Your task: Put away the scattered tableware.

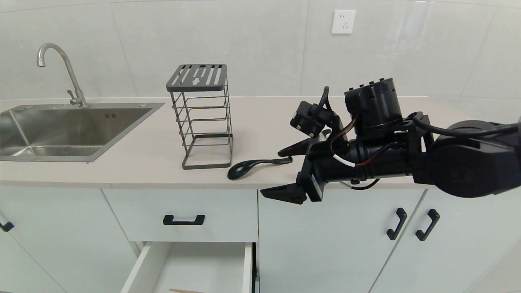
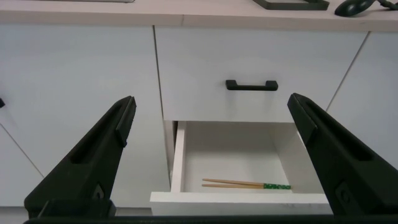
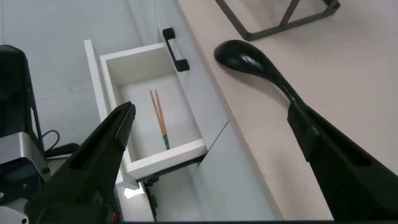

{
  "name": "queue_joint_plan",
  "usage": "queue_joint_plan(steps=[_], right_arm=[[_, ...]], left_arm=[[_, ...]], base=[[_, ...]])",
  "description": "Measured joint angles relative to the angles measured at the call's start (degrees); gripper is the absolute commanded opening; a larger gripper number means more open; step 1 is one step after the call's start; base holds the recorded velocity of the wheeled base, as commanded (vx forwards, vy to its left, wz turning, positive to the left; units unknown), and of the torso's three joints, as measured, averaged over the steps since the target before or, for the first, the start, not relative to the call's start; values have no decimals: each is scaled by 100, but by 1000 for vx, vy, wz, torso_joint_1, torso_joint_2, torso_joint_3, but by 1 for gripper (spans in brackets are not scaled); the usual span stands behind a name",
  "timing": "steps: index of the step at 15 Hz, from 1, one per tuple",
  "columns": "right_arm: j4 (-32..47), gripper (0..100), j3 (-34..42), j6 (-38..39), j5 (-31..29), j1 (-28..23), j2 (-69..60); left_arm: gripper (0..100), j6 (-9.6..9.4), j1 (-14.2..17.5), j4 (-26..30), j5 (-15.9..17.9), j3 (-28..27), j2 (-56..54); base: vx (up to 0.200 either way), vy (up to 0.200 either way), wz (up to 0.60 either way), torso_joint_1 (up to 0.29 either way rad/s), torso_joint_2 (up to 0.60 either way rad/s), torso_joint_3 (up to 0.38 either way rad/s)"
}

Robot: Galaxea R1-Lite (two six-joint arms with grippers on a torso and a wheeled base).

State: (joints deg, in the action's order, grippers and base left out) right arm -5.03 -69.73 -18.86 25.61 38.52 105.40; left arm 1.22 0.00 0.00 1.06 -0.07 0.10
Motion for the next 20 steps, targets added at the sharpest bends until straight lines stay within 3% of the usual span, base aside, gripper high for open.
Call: queue_joint_plan(steps=[6, 14, 17, 20], right_arm=[[11, 100, 586, -126, 282, -274, -818], [-29, 100, 1723, -244, 33, -361, -1874], [-44, 100, 1847, -262, 30, -338, -2029], [-249, 100, 1954, -257, 24, -338, -2072]], left_arm=[[100, -2, 0, 0, -2, 0, 0], [100, 0, 0, 0, 5, -2, 0], [100, -29, 0, 2, 6, -2, 0], [100, -51, 0, 13, 5, 0, 0]], base=[[0, 0, 0, 0, 0, 0], [0, 0, 0, 0, 0, 0], [200, 0, 0, -7, -1, 6], [0, 0, 0, 0, 0, 0]])
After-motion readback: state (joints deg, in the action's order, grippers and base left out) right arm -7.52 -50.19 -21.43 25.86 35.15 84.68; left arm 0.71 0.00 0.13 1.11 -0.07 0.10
